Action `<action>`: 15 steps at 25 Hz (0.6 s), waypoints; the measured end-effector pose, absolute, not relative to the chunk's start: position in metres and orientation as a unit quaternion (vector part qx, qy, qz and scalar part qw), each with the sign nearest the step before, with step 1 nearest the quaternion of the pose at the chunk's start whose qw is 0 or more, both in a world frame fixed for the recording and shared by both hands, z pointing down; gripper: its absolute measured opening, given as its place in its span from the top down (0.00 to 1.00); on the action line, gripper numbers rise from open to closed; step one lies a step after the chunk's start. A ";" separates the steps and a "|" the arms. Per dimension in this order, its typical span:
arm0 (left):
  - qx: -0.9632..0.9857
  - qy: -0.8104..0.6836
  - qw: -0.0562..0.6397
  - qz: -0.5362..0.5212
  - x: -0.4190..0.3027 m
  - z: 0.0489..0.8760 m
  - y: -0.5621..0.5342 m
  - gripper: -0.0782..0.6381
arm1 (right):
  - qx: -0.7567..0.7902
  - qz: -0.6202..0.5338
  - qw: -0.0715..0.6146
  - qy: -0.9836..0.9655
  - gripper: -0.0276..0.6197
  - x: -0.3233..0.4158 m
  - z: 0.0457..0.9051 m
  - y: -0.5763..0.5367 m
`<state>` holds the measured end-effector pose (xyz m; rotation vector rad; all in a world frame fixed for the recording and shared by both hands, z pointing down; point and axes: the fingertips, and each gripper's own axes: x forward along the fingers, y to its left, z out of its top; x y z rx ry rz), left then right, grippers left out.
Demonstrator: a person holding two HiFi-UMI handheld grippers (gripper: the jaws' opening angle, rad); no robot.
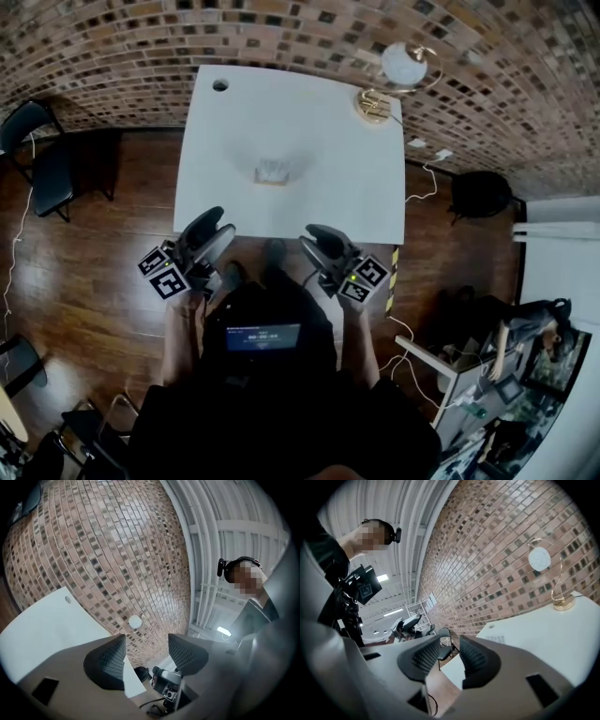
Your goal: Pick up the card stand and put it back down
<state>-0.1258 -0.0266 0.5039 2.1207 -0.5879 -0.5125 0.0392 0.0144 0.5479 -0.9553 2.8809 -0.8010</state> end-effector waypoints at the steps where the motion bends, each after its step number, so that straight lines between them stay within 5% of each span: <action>1: 0.845 -0.243 0.429 -0.207 -0.123 0.504 -0.031 0.51 | -0.298 -0.255 -0.004 0.920 0.74 0.044 0.551 0.009; 15: 0.827 -0.335 0.417 -0.174 -0.091 0.506 -0.074 0.51 | -0.228 -0.235 -0.127 0.936 0.58 0.074 0.651 -0.078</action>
